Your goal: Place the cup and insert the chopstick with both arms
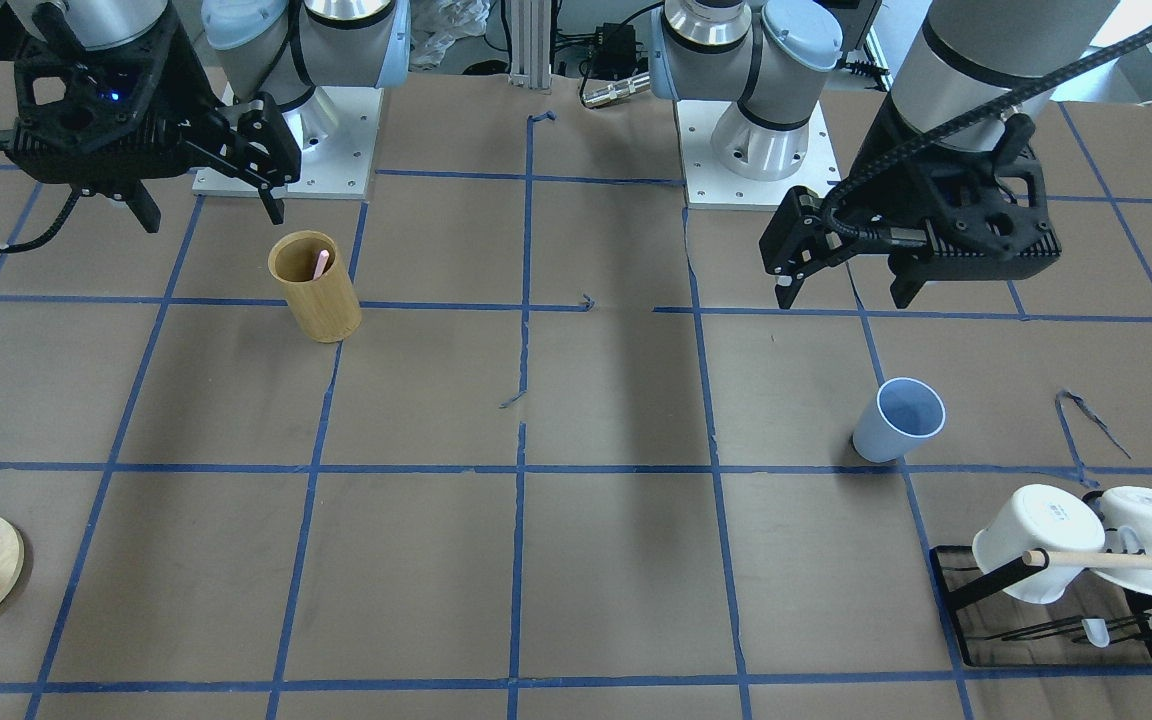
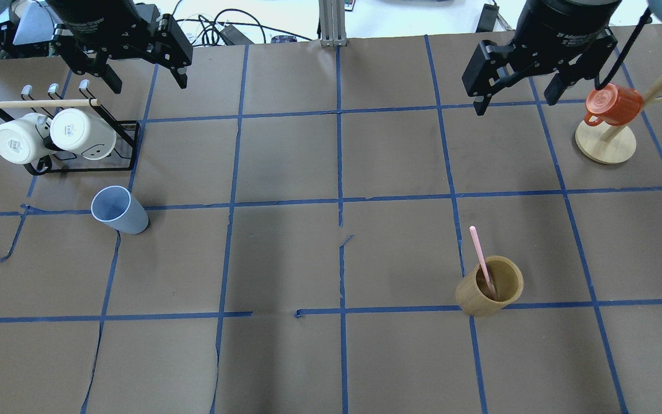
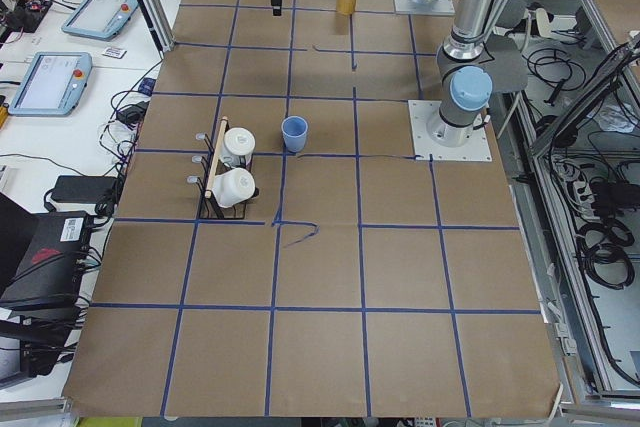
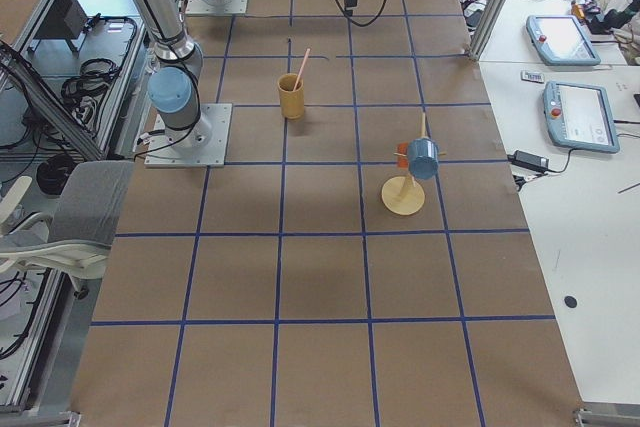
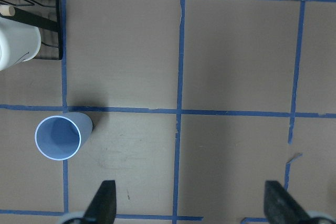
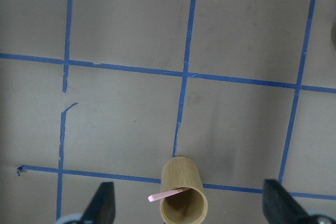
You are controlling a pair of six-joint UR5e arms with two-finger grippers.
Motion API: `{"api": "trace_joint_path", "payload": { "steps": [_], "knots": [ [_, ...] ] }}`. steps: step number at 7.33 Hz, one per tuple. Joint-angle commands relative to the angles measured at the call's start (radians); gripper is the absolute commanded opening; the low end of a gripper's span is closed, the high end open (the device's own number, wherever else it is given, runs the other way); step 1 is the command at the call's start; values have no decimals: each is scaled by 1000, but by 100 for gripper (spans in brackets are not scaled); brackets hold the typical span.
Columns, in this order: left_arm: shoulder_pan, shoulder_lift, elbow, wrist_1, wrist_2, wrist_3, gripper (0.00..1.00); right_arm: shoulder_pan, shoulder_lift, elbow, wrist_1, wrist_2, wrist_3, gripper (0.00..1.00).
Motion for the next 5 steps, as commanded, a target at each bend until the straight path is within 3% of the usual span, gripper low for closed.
{"api": "trace_joint_path", "payload": {
  "steps": [1, 5],
  "knots": [
    [0, 1, -1, -1, 0, 0, 100, 1, 0, 1, 0, 0, 0, 100],
    [0, 1, -1, -1, 0, 0, 100, 1, -2, 1, 0, 3, 0, 100]
  ]
}}
